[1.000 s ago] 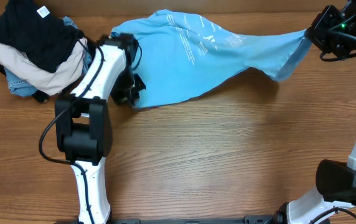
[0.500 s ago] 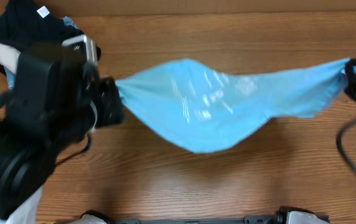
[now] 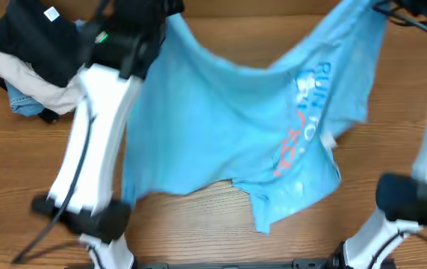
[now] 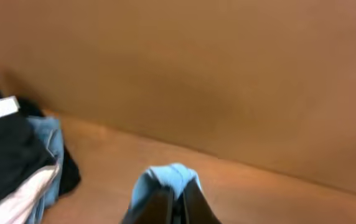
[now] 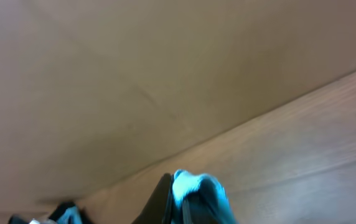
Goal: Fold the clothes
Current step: 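Swing the T-shirt forward and lay it flat on the table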
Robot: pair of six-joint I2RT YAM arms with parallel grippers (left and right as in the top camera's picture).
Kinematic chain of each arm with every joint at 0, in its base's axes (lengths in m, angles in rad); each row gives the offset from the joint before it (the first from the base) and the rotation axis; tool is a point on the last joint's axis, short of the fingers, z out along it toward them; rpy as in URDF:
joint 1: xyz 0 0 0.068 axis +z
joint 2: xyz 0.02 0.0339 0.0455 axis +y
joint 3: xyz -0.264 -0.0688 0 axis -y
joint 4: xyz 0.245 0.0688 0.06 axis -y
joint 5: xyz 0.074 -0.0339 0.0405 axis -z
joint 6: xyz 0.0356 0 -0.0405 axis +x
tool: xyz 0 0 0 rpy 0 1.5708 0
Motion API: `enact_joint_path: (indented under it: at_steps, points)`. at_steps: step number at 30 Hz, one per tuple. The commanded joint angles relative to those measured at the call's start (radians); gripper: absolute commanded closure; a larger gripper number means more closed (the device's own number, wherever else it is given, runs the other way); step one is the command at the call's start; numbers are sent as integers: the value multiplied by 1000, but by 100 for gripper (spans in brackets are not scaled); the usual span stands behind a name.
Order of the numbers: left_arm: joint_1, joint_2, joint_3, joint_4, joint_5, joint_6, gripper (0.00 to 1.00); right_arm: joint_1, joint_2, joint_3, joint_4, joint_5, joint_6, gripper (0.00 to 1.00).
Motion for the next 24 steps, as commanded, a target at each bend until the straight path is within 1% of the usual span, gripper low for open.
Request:
enact_joint_path:
  at_steps: [1, 2, 3, 4, 5, 6, 7, 8, 9, 10, 11, 12, 13, 14, 15, 16, 17, 18, 20, 21, 22, 24]
  points:
    - [21, 28, 47, 143, -151, 228, 96, -5, -37, 38, 139, -61, 24, 96]
    - [21, 19, 89, 152, -194, 247, 96, -12, -47, 75, 155, -84, 24, 96]
    - [20, 5, 169, 140, -221, 277, 96, -32, -68, 165, 129, -103, 24, 96]
    - [20, -17, 265, 96, -233, 288, 96, -51, -85, 253, 73, -101, 21, 96]
    - [20, -53, 383, 11, -234, 297, 96, -80, -102, 390, -42, -101, -4, 96]
    - [20, -73, 421, -50, -232, 296, 96, -93, -106, 445, -115, -102, -4, 96]
    - [20, -111, 447, -195, -192, 254, 96, -97, -106, 498, -243, -102, -11, 96]
    - [20, -124, 447, -303, -156, 196, 96, -97, -106, 499, -335, -106, -28, 96]
    - [20, -126, 447, -402, -128, 148, 96, -95, -105, 498, -391, -104, -39, 96]
    - [20, -126, 446, -467, -114, 115, 96, -92, -101, 494, -452, -105, -63, 96]
    - [20, -114, 443, -623, -92, 26, 96, -92, -100, 476, -565, -87, -91, 96]
    - [20, -98, 435, -754, -74, -60, 96, -92, -100, 454, -634, -58, -91, 96]
    - [20, -74, 376, -821, 87, -1, 87, -92, -100, 389, -742, -38, -134, 93]
    - [20, -66, 304, -820, 183, -26, 87, -88, -102, 327, -742, -64, -179, 92]
    - [20, -55, 247, -819, 200, -58, 88, -79, -108, 237, -741, -75, -183, 92]
    - [20, -39, 193, -818, 180, -74, 94, -72, -108, 178, -741, -68, -183, 92]
    - [21, -22, 150, -816, 167, -95, 95, -67, -108, 122, -736, -51, -183, 95]
    - [21, -7, 119, -814, 166, -103, 96, -62, -108, 52, -732, -5, -183, 96]
    - [21, 43, 46, -812, 178, -131, 96, -61, -108, -66, -726, 25, -183, 96]
    - [21, 69, 9, -818, 222, -130, 96, -63, -108, -123, -733, 45, -183, 96]
    - [21, 94, -26, -821, 240, -130, 96, -62, -108, -178, -741, 85, -183, 94]
    - [21, 112, -61, -821, 243, -131, 96, -60, -108, -257, -739, 111, -184, 92]
